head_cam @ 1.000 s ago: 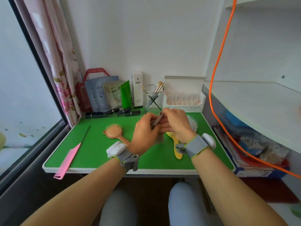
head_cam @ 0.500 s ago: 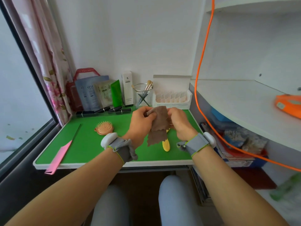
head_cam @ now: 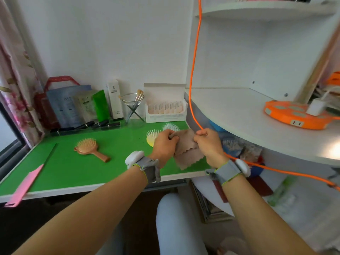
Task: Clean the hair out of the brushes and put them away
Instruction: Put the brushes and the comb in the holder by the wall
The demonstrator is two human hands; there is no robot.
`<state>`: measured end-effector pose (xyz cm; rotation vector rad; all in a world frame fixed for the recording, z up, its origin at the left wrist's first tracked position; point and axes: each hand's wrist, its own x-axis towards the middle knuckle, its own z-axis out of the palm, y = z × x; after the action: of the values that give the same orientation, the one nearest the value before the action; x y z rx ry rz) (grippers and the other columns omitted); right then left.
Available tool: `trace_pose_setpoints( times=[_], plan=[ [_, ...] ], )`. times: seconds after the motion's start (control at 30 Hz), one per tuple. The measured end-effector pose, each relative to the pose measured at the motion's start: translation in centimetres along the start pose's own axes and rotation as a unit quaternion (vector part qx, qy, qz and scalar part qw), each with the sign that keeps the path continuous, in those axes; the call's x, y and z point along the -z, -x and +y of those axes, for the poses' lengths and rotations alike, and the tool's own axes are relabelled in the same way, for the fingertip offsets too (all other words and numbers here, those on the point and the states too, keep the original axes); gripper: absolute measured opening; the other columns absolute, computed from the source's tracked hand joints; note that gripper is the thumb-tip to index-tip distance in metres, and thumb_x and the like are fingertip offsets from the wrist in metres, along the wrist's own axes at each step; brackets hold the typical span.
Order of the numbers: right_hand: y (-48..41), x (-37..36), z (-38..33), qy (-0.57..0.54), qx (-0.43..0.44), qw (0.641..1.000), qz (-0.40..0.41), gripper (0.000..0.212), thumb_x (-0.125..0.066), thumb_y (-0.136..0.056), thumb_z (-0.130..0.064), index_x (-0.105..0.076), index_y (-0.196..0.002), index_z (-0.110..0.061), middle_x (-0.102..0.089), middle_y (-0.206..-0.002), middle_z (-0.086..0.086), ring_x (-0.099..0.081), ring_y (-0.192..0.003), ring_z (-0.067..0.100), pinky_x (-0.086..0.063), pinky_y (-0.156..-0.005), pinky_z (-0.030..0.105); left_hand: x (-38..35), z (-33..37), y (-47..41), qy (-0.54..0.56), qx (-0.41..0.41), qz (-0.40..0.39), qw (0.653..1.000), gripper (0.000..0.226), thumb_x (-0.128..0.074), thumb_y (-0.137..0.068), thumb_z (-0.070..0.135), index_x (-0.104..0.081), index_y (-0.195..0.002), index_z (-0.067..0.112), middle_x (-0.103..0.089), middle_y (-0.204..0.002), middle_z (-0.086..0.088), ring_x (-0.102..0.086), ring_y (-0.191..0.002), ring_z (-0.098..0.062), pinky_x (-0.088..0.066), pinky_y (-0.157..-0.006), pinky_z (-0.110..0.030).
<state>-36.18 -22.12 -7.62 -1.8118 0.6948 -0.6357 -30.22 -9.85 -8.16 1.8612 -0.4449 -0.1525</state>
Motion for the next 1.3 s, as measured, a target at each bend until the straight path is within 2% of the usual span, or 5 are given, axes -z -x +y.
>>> trace_pose_setpoints(
  times=[0.3, 0.7, 0.87, 1.0, 1.3],
  plan=[
    [-0.6, 1.6, 3.1, 0.022, -0.032, 0.999, 0.008, 0.019, -0.062, -0.084, -0.004, -0.061, -0.103, -0.006, -0.058, -0.078, -0.001, -0.058, -0.081, 0.019, -0.048, -0.079, 0.035, -2.5, 0.2, -0.7, -0.129, 0.049, -0.052, 0.989, 0.015, -0.054, -0.090, 0.012, -0.063, -0.102, 0.007, -0.067, -0.102, -0.020, -0.065, -0.092, -0.038, -0.055, -0.082, -0.044],
    [-0.6, 0.8, 4.7, 0.127, -0.015, 0.992, 0.002, 0.014, -0.061, -0.087, -0.010, -0.058, -0.101, -0.010, -0.066, -0.101, 0.011, -0.061, -0.097, 0.030, -0.050, -0.081, 0.036, -1.8, -0.2, -0.8, -0.234, -0.026, -0.026, 0.972, 0.026, -0.059, -0.090, 0.013, -0.057, -0.115, 0.011, -0.062, -0.113, -0.011, -0.060, -0.101, -0.030, -0.050, -0.088, -0.042],
    [-0.2, 1.5, 5.0, 0.204, -0.005, 0.979, 0.009, 0.022, -0.056, -0.088, -0.010, -0.056, -0.110, -0.010, -0.064, -0.113, 0.013, -0.059, -0.105, 0.035, -0.047, -0.080, 0.037, -2.8, -1.0, -0.1, -0.359, -0.186, -0.071, 0.912, 0.027, -0.054, -0.092, 0.021, -0.063, -0.117, 0.016, -0.054, -0.124, -0.003, -0.043, -0.115, -0.024, -0.038, -0.095, -0.036],
    [0.2, 1.5, 4.8, 0.236, 0.010, 0.972, 0.014, 0.020, -0.055, -0.088, -0.010, -0.060, -0.107, -0.013, -0.064, -0.114, 0.013, -0.058, -0.106, 0.036, -0.046, -0.079, 0.036, -3.4, -2.3, 0.0, -0.477, -0.251, -0.134, 0.832, 0.046, -0.044, -0.092, 0.051, -0.058, -0.124, 0.021, -0.055, -0.130, 0.004, -0.042, -0.116, -0.022, -0.032, -0.099, -0.035],
    [0.5, 1.4, 4.9, 0.278, 0.051, 0.958, 0.045, 0.021, -0.049, -0.094, -0.015, -0.063, -0.109, -0.019, -0.052, -0.117, 0.019, -0.051, -0.108, 0.041, -0.047, -0.082, 0.041, -2.9, -3.8, -0.3, -0.515, -0.248, -0.150, 0.806, 0.058, -0.038, -0.090, 0.062, -0.050, -0.132, 0.024, -0.048, -0.140, 0.007, -0.037, -0.128, -0.021, -0.027, -0.102, -0.039]
  ],
)
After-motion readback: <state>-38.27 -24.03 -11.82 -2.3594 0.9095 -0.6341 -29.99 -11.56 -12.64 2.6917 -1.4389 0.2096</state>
